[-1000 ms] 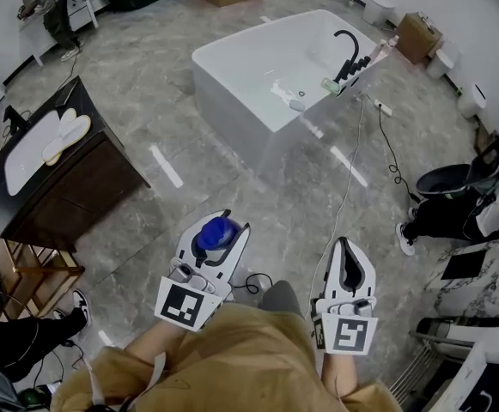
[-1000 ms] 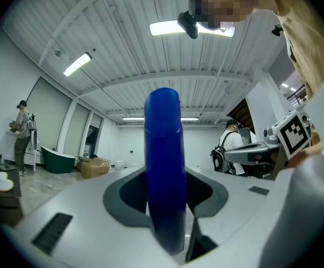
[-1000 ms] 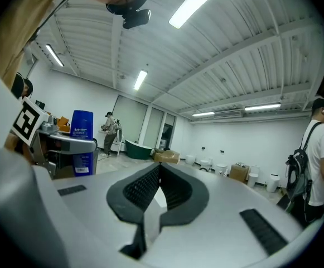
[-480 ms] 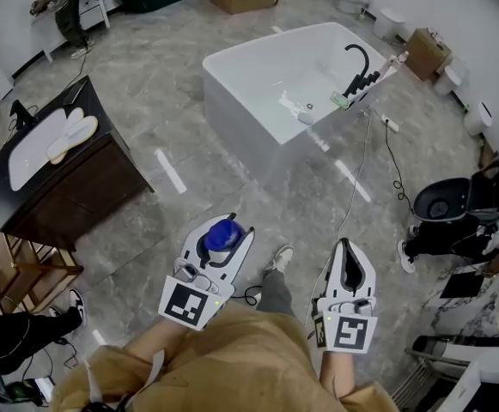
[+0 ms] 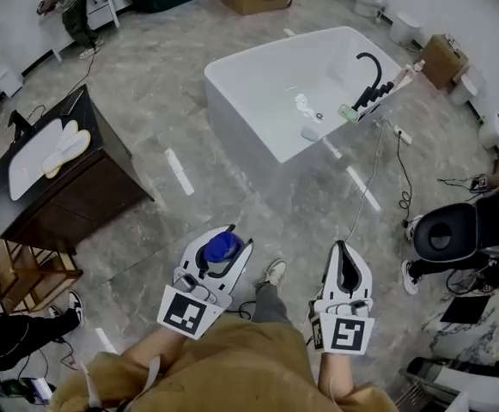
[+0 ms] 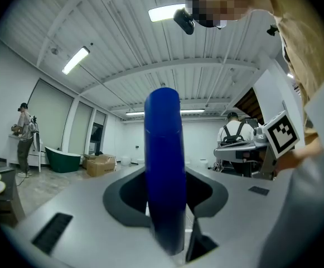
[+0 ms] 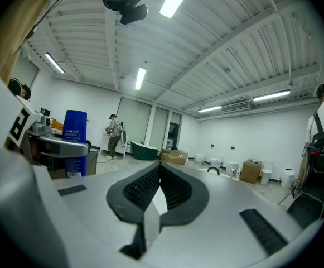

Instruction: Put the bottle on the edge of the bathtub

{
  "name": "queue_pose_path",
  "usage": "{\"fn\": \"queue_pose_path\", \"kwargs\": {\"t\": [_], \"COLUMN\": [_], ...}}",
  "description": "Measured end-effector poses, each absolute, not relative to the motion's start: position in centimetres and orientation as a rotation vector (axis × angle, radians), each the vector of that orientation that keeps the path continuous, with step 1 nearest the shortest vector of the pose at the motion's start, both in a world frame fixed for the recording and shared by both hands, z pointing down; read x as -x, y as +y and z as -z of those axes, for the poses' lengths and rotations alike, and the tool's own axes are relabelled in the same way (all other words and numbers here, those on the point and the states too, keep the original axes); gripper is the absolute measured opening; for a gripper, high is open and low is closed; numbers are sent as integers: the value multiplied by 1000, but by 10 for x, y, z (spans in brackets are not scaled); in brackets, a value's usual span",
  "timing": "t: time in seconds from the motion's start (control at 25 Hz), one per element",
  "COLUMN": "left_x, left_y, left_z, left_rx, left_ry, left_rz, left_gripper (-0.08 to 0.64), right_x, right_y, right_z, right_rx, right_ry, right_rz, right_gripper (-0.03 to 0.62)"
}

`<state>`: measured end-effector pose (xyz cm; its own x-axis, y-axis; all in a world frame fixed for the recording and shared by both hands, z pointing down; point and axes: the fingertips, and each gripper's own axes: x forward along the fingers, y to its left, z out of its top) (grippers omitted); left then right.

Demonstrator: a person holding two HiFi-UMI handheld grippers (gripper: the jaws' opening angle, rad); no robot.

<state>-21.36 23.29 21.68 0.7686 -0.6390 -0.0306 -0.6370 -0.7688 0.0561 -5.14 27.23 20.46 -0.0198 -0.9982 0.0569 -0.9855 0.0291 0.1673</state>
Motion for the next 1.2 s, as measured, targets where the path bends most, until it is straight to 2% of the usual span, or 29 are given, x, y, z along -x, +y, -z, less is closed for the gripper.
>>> {"fn": "queue_pose_path", "kwargs": {"t": [0.72, 1.2], "left_x": [38, 14], "left_y": [75, 42], "left_z": [-205, -209], "left_rx": [-2903, -2849], "left_ry": [-1169, -1273], "left_rz": [-47, -47], "left_gripper": [147, 147], "right_x": [-128, -142], "right_y": [109, 69], "right_z": [-221, -224], "right_rx": [-1986, -1907], "right_ry": [-2232, -2318], "right_rz": [-7, -14], "right_gripper": [5, 5]}}
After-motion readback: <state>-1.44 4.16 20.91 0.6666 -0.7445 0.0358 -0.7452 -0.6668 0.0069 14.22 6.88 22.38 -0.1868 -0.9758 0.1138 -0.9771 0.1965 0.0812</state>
